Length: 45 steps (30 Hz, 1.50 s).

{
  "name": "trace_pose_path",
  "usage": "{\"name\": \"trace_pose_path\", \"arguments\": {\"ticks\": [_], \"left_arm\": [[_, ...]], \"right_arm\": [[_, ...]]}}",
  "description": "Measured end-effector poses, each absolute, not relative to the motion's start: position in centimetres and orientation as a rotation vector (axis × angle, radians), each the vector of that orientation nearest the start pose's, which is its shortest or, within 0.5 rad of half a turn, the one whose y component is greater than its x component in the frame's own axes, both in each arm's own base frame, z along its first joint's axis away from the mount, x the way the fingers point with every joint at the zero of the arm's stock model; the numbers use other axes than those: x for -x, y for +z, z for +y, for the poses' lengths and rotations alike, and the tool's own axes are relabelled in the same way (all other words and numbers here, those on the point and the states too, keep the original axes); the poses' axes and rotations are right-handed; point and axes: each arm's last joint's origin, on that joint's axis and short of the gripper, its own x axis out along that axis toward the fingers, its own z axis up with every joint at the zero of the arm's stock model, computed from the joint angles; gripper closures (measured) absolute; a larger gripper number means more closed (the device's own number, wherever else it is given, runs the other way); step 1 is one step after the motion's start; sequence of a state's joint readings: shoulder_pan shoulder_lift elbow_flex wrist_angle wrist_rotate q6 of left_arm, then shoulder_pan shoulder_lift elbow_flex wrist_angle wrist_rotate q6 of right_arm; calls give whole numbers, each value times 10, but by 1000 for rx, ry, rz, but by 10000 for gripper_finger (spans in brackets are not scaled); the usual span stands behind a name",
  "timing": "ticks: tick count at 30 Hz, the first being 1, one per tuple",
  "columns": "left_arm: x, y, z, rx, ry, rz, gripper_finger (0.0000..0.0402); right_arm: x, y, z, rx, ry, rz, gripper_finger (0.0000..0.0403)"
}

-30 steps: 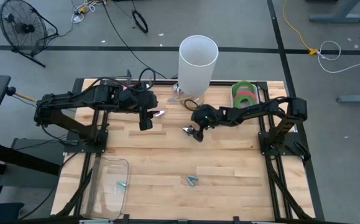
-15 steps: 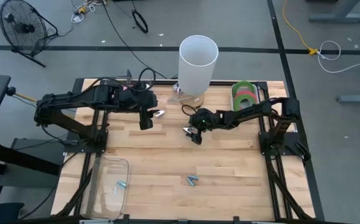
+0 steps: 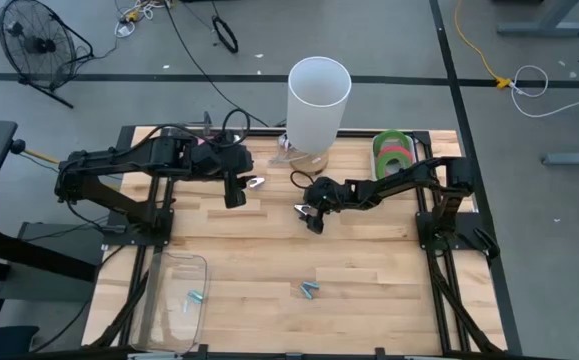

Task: Pick and place Stapler, Stapler remover, tape
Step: Put the dark gray staple remover into the bottom transparent bin

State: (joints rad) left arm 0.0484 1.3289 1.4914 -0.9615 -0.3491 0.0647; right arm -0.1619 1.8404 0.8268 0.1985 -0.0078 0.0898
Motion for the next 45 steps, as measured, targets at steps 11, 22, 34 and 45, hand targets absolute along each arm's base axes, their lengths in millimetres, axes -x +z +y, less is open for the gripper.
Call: {"name": "trace_pose_path", "arguments": {"ticks": [11,22,34,45], "left_arm": [[-254,391,22,-185,360,807,225],[-254,391,22,-184,360,807,225],[-254,391,22,-184,360,807,225],[-254,391,22,-184,360,807,225]], "right_arm": [[-331,110,-54,-188,-191,833,107],[-331,110,-53,-205,-194,829,245],[-332,112,-53,-228,-166,816,337],[-327,164,-40,-211,-81,657,337]]}}
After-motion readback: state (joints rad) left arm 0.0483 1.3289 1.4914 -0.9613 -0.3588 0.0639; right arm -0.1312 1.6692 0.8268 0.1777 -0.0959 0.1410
